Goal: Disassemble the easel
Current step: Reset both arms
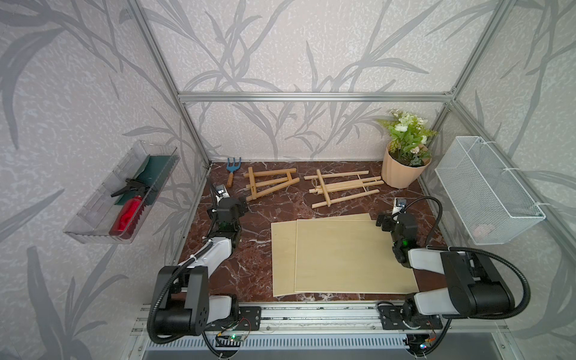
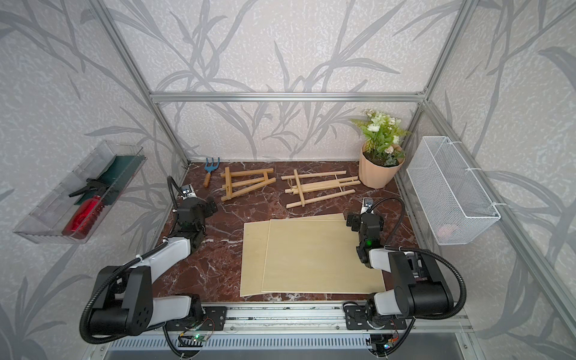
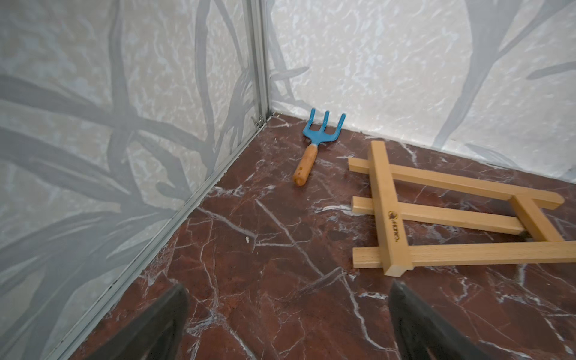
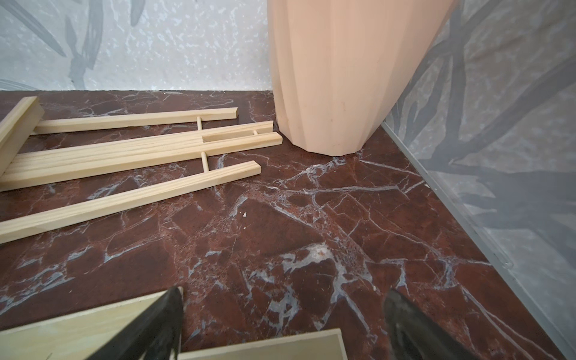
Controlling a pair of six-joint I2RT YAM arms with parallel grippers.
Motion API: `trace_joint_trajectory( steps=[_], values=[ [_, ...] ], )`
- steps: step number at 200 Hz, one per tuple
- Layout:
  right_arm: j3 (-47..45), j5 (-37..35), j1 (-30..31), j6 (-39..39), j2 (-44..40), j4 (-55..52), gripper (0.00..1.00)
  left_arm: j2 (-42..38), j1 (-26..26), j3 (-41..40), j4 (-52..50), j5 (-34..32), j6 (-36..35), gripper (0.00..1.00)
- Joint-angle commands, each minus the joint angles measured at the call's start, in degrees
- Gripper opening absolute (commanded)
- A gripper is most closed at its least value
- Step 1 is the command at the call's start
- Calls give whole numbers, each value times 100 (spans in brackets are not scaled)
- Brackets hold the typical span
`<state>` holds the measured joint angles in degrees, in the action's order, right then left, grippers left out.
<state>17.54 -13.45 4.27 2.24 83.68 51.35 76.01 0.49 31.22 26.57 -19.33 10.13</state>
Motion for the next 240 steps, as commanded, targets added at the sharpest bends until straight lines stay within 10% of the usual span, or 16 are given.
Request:
trace_joint_trajectory(
  steps=[1, 77, 240],
  values=[
    [-94, 384, -23, -127, 227, 905, 99, 138, 139, 39, 151, 231, 134, 99],
    [146, 768, -23, -246, 340, 589, 99, 203, 472, -382, 1419, 491, 63, 99],
    [207, 1183, 86, -540, 720, 813, 99, 264, 463, -64, 249, 943, -109, 99]
  ],
)
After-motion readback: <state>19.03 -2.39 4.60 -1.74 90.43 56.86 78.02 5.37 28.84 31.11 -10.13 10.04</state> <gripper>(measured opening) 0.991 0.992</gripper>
